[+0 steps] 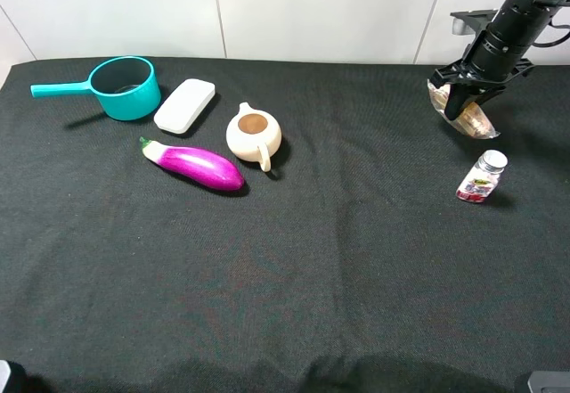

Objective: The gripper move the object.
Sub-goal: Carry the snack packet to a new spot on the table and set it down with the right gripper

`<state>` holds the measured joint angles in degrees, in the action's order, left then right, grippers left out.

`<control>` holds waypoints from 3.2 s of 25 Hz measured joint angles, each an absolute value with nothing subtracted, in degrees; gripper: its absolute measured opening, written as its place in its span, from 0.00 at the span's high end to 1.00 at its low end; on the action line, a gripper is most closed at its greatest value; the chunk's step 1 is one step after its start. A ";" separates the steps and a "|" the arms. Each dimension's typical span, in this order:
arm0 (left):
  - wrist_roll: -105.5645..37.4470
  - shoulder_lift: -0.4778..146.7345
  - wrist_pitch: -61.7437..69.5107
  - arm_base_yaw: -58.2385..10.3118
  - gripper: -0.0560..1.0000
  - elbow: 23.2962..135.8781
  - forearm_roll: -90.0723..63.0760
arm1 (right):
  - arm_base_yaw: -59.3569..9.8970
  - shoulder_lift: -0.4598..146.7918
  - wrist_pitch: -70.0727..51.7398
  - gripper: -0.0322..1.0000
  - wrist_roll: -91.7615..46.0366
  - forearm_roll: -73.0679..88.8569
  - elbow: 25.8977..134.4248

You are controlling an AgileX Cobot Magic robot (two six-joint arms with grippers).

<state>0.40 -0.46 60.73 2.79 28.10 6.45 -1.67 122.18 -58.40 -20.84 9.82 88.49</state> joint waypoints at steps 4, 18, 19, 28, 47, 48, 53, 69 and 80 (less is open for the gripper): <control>0.40 -0.46 60.73 2.79 0.01 28.10 6.45 | -1.67 123.31 -58.17 0.84 -20.90 9.82 88.49; 0.40 -0.46 60.73 2.79 0.01 28.10 6.45 | -1.67 126.45 -57.77 0.84 -21.09 10.31 88.49; 0.40 -0.46 60.73 2.79 0.01 28.10 6.45 | -1.67 126.45 -57.69 0.84 -21.14 10.31 88.49; 0.40 -0.46 60.73 2.79 0.01 28.10 6.45 | -1.67 126.45 -57.08 0.84 -21.43 10.31 88.49; 0.40 -0.46 60.73 2.79 0.01 28.10 6.45 | -1.67 127.18 -56.71 0.84 -21.48 10.73 88.49; 0.40 -0.46 60.73 2.79 0.01 28.10 6.45 | -1.67 127.18 -56.71 0.84 -21.48 10.73 88.49; 0.40 -0.46 60.73 2.79 0.01 28.10 6.45 | -1.67 127.18 -56.71 0.84 -21.48 10.92 88.49; 0.40 -0.46 60.73 2.79 0.01 28.10 6.45 | -1.67 127.18 -56.47 0.78 -21.48 11.10 88.49; 0.40 -0.46 60.73 2.79 0.01 28.10 6.45 | -1.67 127.18 -55.46 0.38 -20.82 10.51 88.49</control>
<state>0.40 -0.46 60.73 2.79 28.10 6.45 -1.67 127.18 -55.46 -20.82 10.51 88.49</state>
